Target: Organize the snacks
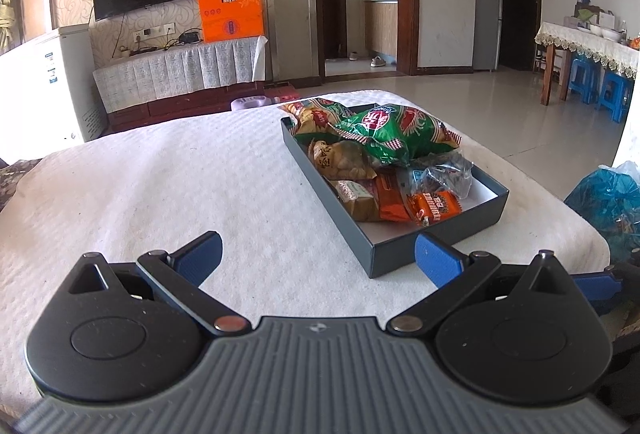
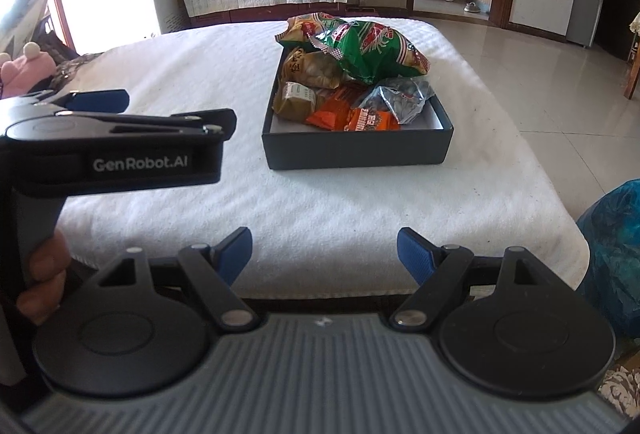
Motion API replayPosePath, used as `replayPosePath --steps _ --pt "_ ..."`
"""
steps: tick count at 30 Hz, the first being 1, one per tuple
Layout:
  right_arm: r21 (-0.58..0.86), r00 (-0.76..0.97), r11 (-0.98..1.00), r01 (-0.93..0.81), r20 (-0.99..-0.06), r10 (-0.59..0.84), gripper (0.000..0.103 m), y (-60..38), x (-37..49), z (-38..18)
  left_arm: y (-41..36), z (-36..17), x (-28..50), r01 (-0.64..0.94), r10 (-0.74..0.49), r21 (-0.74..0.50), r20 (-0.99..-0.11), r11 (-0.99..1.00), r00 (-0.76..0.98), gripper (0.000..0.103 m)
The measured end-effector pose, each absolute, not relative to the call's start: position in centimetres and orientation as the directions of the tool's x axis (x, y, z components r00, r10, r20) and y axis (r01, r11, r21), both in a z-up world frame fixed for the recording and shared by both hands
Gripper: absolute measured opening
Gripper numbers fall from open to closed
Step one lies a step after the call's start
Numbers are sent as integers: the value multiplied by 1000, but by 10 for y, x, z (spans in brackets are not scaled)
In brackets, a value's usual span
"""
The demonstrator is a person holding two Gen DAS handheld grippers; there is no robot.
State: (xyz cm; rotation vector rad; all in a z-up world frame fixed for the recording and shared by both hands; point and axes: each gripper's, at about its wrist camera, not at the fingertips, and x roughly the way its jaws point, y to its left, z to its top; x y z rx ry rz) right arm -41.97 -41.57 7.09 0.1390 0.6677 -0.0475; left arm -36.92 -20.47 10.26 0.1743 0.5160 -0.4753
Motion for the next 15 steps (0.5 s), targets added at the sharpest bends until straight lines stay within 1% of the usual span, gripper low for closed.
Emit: replayPosePath --steps 15 --pt "117 776 991 64 -630 25 81 -415 -416 69 -204 100 -368 473 -387 43 -513 880 766 103"
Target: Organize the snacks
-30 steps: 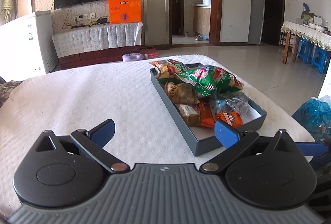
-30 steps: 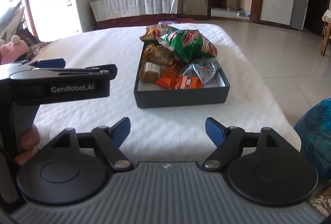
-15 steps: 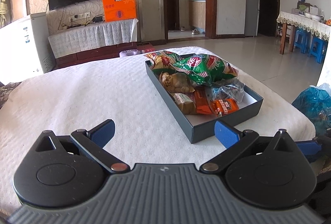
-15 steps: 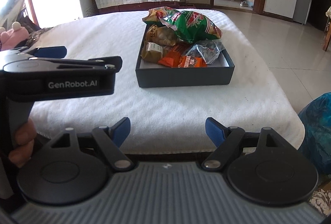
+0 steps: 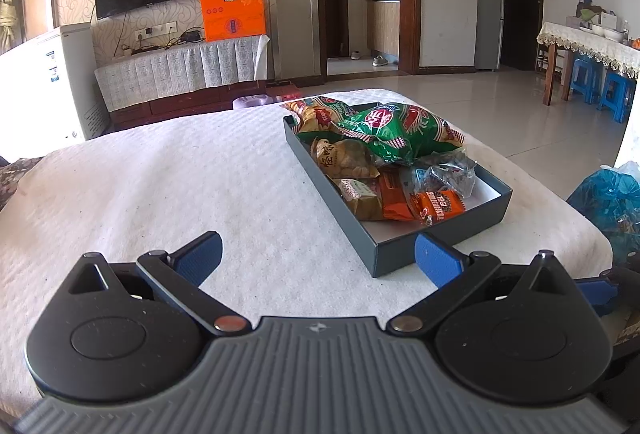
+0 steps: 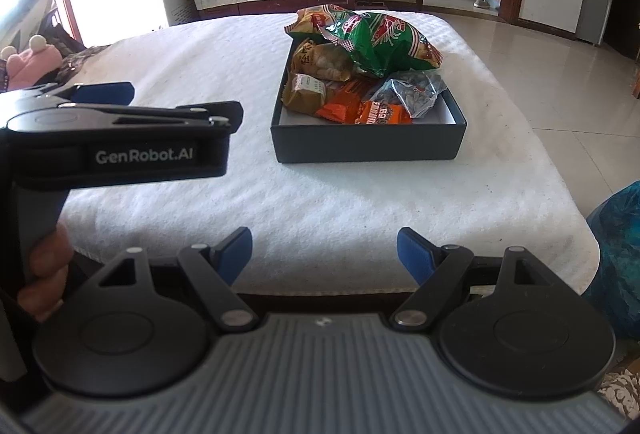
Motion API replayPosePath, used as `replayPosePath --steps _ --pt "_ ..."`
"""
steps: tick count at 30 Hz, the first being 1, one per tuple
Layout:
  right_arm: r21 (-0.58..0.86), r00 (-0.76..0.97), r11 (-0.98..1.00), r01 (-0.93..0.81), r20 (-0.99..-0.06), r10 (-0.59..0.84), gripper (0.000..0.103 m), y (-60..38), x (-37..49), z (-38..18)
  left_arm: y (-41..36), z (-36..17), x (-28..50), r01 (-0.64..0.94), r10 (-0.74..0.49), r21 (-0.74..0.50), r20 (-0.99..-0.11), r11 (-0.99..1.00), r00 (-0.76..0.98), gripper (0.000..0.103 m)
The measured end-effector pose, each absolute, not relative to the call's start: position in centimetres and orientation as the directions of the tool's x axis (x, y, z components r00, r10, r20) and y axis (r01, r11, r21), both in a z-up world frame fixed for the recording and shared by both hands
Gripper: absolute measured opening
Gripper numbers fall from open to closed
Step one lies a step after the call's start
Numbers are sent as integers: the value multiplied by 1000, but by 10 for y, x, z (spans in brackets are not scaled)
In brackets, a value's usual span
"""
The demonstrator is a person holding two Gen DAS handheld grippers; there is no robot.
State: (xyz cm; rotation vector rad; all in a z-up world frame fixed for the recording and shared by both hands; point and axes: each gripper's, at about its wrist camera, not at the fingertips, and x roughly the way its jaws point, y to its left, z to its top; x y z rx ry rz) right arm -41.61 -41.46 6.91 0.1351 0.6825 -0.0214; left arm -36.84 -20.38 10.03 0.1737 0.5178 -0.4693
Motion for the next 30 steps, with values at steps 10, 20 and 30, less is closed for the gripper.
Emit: replayPosePath --steps 10,20,30 --pt "115 772 992 59 -635 28 81 -413 -415 68 -204 100 -369 475 -388 45 -513 879 766 103" --pt "115 770 992 57 -637 30 81 -413 -414 67 -204 100 -369 477 -388 47 -515 877 764 103" --pt "110 768 992 55 -639 28 81 -413 -413 67 -201 99 -369 477 -385 56 -512 877 768 103"
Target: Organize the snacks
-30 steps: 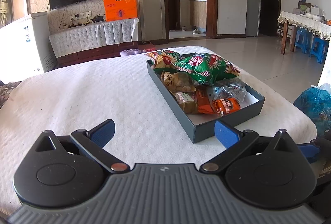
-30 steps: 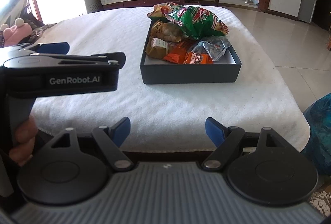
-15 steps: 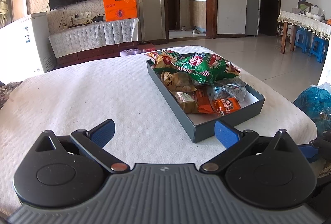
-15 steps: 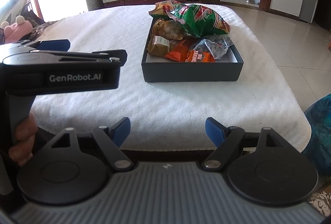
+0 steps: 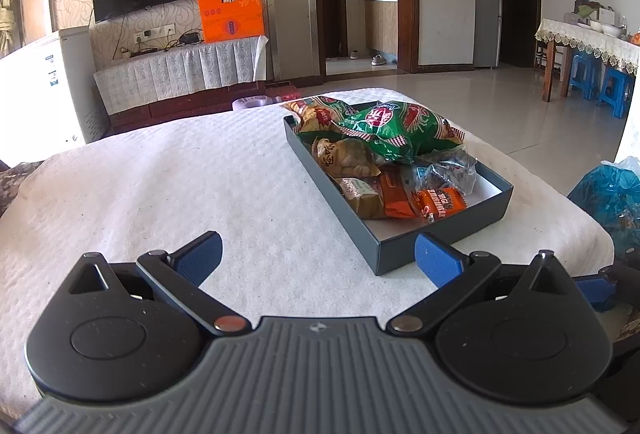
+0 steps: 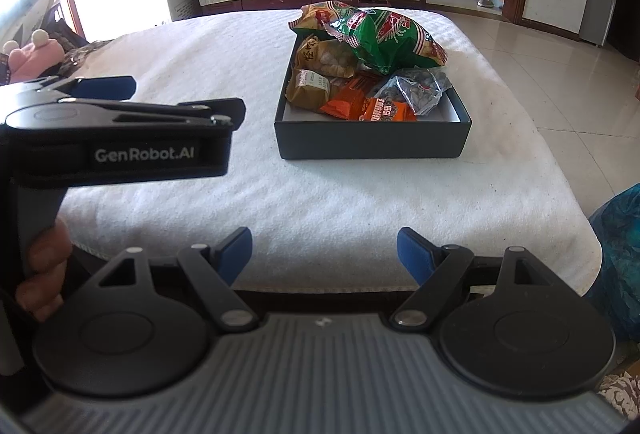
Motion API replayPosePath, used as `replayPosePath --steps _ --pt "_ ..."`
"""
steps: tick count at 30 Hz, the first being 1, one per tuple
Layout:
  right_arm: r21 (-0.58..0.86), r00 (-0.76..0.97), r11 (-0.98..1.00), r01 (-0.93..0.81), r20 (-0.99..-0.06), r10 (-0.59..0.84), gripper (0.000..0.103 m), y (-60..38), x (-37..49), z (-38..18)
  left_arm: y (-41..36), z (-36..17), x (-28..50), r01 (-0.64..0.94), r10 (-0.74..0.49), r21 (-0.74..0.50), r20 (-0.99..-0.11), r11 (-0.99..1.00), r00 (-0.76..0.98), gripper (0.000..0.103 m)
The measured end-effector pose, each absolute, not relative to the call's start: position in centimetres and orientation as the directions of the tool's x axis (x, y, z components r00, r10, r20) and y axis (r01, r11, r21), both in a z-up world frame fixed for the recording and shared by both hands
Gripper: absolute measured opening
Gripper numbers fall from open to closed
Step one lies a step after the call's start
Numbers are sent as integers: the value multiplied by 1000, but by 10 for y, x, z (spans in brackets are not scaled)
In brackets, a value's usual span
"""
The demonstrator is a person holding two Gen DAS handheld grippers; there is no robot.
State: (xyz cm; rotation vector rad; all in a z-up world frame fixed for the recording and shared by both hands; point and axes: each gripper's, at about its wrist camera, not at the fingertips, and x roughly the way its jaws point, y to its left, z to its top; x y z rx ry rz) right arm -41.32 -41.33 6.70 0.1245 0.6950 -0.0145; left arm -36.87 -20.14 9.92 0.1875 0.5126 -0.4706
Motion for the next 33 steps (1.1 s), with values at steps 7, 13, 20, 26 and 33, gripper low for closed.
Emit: replayPosePath --steps 7,13,20,26,33 --pt "72 743 996 43 -669 16 81 -409 -408 65 -193 100 -368 468 -369 75 -512 881 776 103" --pt "30 719 999 21 -695 6 81 -411 -392 71 -183 104 -364 444 -361 49 -506 895 784 103" --pt "35 683 999 26 -730 8 81 -425 -371 71 -177 107 -359 437 -356 45 -510 898 783 103" --pt "34 657 999 19 -754 13 81 -432 -355 71 -174 105 -351 431 -347 42 -524 902 778 103" --pt "31 640 999 20 -768 11 81 -437 -335 73 -174 103 -342 423 -334 46 -540 905 773 103"
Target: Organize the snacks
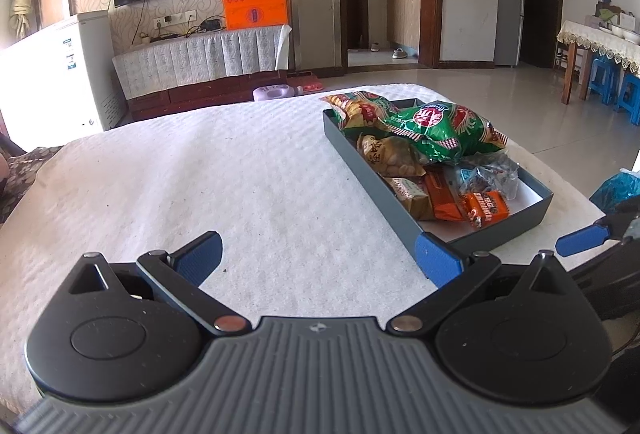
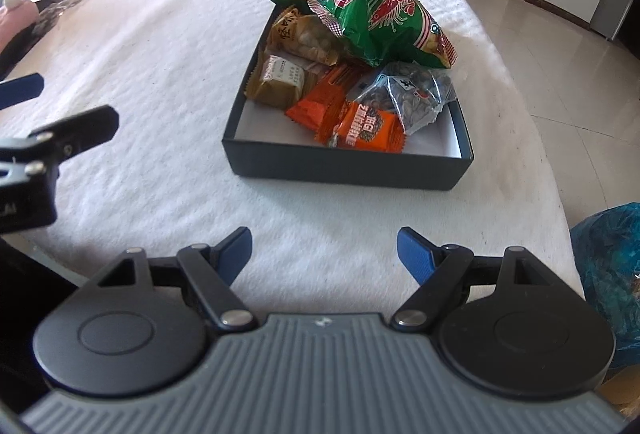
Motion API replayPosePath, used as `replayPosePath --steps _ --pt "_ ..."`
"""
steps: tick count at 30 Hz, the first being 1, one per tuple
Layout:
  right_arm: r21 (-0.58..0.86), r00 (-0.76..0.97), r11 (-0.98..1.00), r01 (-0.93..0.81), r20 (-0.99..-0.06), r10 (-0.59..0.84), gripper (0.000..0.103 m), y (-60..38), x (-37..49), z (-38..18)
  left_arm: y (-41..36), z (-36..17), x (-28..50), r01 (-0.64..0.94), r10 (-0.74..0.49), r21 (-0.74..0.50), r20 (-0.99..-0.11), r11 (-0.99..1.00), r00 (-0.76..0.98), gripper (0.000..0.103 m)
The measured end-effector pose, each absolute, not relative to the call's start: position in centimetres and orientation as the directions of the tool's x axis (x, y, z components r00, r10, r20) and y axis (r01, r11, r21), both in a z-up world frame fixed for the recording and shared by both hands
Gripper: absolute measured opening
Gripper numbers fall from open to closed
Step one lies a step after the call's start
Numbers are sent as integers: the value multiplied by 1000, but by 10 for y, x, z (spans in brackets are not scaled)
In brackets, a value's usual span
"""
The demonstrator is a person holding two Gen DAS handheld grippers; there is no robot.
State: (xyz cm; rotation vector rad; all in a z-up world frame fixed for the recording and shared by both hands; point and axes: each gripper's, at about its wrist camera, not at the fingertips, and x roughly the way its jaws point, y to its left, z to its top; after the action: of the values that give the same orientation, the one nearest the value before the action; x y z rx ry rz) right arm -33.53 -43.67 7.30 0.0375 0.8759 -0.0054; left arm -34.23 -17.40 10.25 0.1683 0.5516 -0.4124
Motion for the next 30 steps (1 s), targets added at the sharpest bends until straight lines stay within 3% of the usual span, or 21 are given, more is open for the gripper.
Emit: replayPosePath --steps 30 --pt "4 599 1000 2 -801 2 81 -431 -316 72 -180 96 -332 435 -338 37 -573 899 747 103"
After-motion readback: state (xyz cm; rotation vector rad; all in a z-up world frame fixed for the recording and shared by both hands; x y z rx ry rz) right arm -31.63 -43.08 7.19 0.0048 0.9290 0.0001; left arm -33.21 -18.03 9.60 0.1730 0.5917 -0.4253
